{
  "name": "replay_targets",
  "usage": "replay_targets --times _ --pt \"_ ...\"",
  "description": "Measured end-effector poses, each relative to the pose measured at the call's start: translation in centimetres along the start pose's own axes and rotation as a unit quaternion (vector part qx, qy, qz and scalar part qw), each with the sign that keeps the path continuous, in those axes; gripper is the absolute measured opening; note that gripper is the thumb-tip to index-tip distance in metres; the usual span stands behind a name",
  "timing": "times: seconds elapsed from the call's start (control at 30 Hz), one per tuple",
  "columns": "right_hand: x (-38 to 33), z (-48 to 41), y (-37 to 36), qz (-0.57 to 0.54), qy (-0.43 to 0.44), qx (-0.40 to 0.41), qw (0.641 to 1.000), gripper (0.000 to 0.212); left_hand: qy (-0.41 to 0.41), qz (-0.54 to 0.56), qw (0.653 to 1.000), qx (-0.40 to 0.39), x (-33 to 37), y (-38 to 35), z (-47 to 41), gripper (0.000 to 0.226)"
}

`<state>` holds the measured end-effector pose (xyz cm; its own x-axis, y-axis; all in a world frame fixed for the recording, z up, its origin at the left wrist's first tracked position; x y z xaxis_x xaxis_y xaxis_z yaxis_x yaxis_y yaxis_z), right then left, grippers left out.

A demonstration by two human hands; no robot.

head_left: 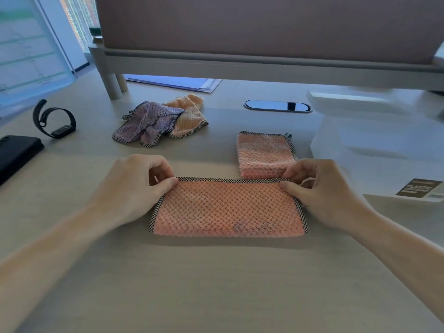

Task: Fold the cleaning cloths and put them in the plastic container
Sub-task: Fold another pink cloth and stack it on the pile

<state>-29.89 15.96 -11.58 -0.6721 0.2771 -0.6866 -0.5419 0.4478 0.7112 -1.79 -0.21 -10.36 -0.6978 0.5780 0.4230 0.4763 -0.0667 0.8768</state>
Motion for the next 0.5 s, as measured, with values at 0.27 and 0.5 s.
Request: replay_targets --times 0.27,0.5 --pt "-0.79 0.25 0.25 0.021 0.003 0.014 1.0 0.012 0.01 -0.021 1.0 -0.014 0.14 -0.27 -0.27 0.009" --pt "-0.93 0.25 0.24 0.029 0.004 0.03 0.999 0.012 0.01 -0.016 1.0 0.003 0.31 -0.21 -0.17 0.011"
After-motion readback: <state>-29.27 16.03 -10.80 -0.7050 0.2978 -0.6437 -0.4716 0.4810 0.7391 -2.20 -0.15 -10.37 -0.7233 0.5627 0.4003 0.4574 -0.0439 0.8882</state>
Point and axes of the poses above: each hand's wrist, its own z-axis away from the middle knuckle, its own y-axis out of the back of the hand, x = y × z, the point moved 8 cm from there along -z, towards the middle knuckle, and after that the axes turned 4 degrees about -z, right-handed, at the moved point
